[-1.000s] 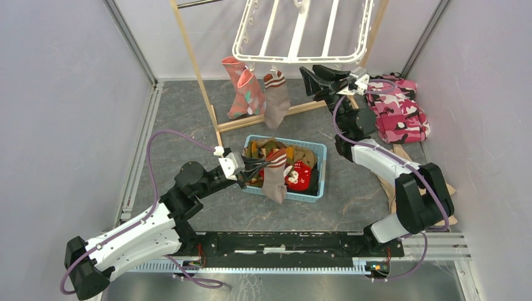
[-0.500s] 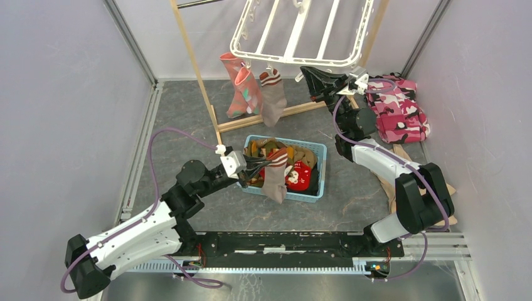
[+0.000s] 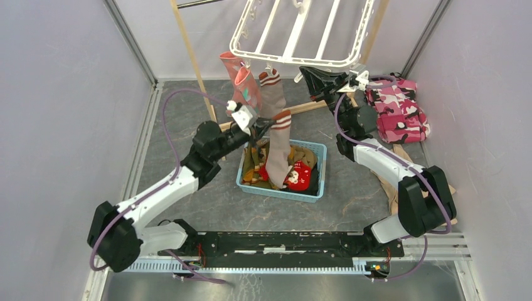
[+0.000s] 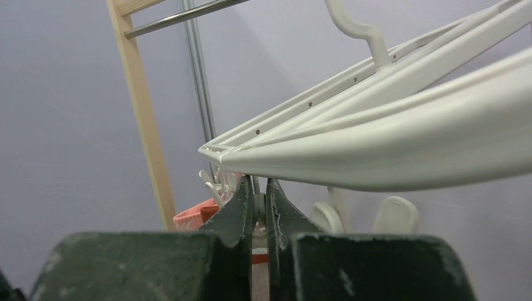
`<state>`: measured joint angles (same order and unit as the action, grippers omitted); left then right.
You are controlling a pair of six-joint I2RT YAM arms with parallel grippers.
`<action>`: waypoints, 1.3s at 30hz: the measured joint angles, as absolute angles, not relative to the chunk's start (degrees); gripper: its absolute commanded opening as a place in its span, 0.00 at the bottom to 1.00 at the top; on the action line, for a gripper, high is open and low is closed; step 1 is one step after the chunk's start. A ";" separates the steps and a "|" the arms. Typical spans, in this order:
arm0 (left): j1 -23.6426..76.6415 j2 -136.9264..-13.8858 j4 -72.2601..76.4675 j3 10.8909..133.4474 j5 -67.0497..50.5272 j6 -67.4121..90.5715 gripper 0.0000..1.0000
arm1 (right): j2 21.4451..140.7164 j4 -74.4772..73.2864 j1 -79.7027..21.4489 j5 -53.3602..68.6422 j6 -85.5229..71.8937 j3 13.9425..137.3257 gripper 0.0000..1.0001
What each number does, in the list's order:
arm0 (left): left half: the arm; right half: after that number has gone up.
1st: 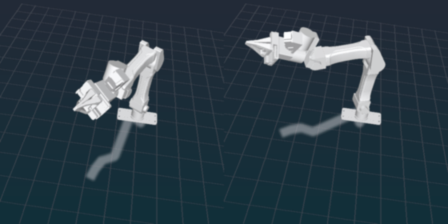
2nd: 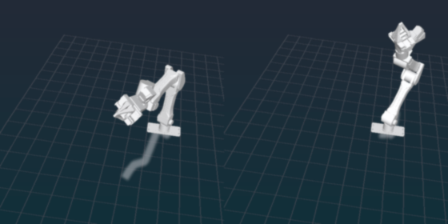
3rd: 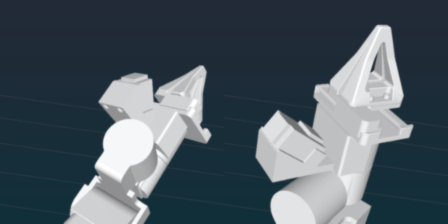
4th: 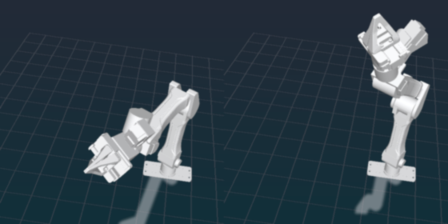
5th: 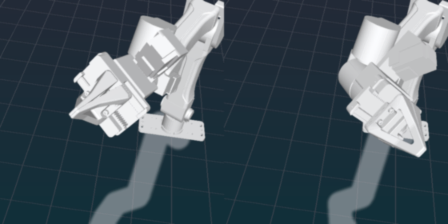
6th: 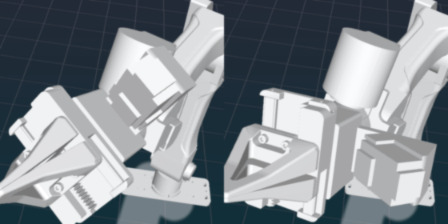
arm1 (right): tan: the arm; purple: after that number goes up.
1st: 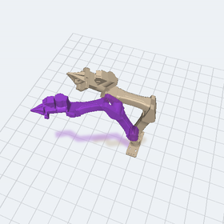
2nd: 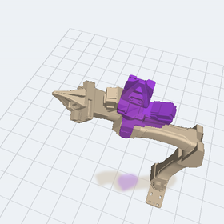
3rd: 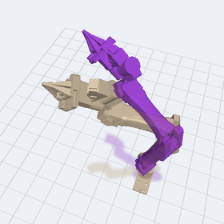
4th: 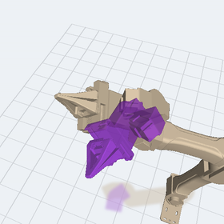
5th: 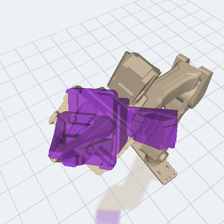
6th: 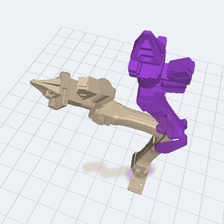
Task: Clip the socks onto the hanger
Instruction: Open the clamp at the hanger.
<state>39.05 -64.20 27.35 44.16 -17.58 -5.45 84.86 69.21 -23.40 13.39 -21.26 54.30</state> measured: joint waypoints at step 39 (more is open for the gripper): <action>21.85 -90.74 10.83 78.35 -58.43 -21.50 0.02 | 86.35 68.27 -22.06 21.61 -25.12 57.04 0.02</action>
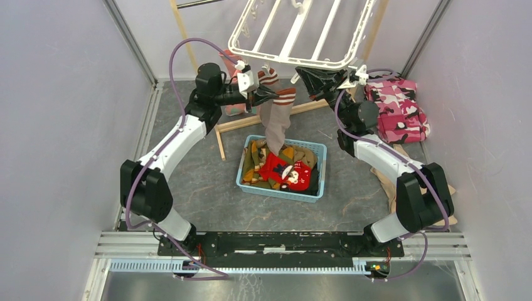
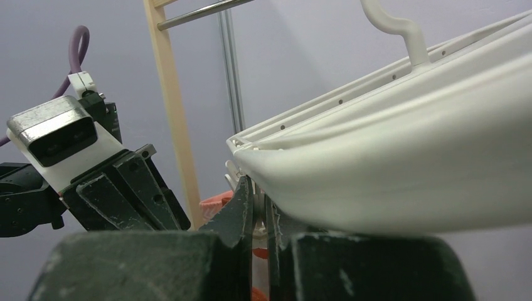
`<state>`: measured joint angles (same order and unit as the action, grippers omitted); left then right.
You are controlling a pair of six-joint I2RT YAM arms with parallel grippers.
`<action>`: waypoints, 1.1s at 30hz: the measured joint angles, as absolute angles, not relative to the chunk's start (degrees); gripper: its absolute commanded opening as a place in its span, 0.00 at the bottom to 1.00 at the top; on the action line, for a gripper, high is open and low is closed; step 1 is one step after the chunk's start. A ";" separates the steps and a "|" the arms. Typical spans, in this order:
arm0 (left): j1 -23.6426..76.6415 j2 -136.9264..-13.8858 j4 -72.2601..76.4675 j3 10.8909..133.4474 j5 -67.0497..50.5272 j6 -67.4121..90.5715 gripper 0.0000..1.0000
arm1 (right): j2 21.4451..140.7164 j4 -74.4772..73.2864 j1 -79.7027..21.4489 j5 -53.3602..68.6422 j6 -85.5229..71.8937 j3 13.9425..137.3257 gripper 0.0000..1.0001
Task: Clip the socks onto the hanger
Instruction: Open the clamp at the hanger.
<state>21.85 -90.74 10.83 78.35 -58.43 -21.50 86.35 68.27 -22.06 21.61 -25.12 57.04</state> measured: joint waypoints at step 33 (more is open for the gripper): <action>23.03 -96.03 16.93 85.97 -61.65 -14.87 0.02 | 86.96 68.49 -22.00 24.71 -26.20 58.41 0.02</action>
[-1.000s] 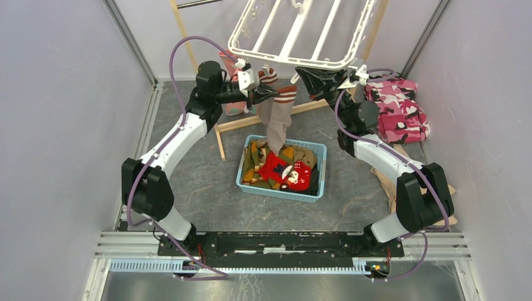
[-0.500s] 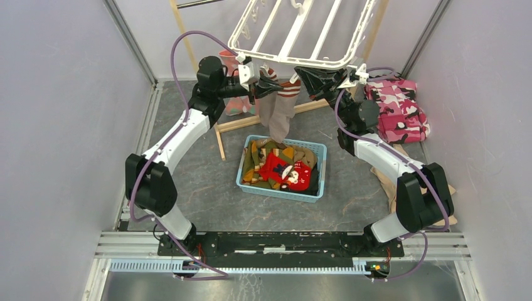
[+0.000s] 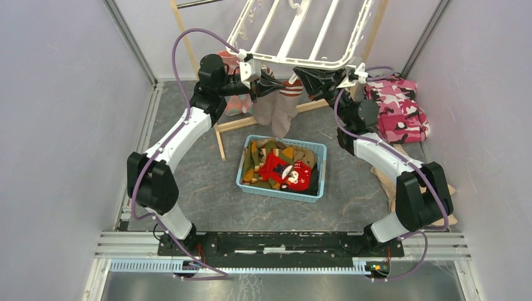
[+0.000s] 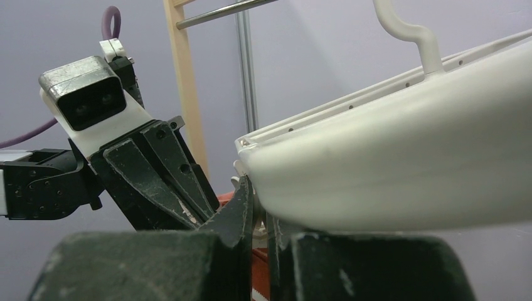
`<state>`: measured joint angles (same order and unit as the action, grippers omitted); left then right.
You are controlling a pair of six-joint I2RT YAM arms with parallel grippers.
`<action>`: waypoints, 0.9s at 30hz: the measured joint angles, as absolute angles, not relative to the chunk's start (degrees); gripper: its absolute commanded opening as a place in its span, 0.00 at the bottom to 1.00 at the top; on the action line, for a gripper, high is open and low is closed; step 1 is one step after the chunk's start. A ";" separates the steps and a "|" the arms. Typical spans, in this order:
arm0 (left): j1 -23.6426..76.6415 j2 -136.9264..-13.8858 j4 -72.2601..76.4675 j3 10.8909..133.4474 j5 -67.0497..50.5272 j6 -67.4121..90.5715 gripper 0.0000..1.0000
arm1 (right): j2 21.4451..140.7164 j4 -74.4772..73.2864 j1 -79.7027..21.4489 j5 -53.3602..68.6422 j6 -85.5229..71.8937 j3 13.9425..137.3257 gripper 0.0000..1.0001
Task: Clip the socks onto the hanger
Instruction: Open the clamp at the hanger, then clamp the sock onto the hanger.
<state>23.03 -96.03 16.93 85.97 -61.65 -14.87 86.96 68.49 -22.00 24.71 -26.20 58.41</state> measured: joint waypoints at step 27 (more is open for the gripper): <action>23.03 -96.07 25.87 86.08 -60.05 -3.38 0.02 | 87.09 68.51 -22.00 26.41 -26.74 59.68 0.22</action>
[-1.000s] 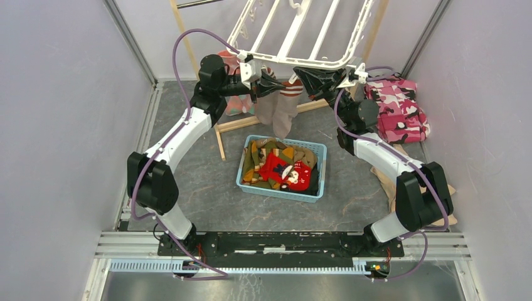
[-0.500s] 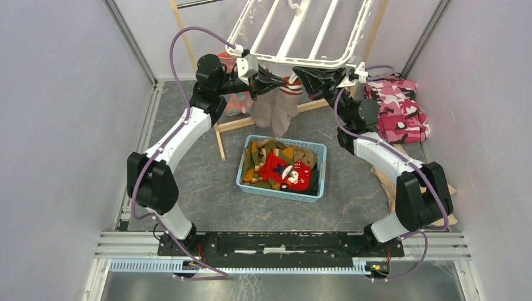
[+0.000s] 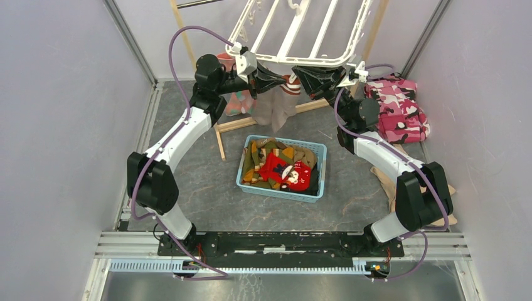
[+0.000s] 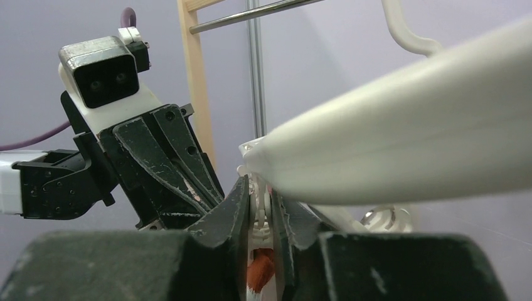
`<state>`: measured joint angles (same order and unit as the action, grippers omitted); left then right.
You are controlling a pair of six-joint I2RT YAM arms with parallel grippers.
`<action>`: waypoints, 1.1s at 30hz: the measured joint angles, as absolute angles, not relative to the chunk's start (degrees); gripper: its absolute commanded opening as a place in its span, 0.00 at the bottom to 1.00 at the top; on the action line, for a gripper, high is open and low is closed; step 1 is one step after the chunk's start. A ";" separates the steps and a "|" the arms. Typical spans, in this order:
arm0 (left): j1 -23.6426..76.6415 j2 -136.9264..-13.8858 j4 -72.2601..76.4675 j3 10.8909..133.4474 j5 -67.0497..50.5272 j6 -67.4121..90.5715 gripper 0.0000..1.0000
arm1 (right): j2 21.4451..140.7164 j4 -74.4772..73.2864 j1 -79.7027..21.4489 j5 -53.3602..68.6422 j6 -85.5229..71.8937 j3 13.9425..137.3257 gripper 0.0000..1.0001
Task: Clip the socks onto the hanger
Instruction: Clamp the sock onto the hanger.
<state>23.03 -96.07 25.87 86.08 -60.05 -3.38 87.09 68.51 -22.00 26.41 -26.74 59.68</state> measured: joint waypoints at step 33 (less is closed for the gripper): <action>23.29 -91.61 30.55 75.11 -52.99 4.32 0.64 | 77.17 62.43 -22.00 23.20 -21.19 50.24 0.93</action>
<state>23.29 -91.61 30.55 75.11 -52.99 4.32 77.17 62.43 -22.00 23.20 -21.19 50.24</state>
